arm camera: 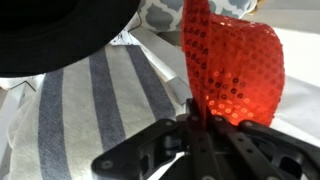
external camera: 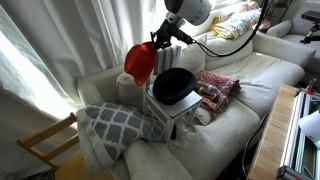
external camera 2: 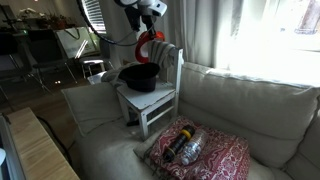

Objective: Remove the hats on the chair's ears starting with the black hat and place them on the chair's seat

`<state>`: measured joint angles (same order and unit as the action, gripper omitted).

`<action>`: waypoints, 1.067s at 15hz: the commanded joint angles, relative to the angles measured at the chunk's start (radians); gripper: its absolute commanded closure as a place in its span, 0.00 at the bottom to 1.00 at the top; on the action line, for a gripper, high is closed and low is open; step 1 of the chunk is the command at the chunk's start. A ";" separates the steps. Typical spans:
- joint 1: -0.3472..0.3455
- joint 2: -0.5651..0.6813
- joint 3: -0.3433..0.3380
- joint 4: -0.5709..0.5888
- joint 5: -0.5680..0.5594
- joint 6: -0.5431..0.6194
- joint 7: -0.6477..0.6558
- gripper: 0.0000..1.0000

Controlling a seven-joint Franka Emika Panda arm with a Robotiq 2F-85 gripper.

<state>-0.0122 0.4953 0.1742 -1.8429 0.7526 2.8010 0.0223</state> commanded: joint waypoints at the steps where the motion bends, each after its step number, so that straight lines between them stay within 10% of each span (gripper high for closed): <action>1: 0.003 -0.061 0.005 -0.032 -0.015 -0.040 0.014 0.99; 16: 0.165 -0.491 -0.104 -0.189 -1.004 -0.488 0.599 0.99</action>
<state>0.1336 0.0644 0.0655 -1.9818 -0.0685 2.3892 0.5080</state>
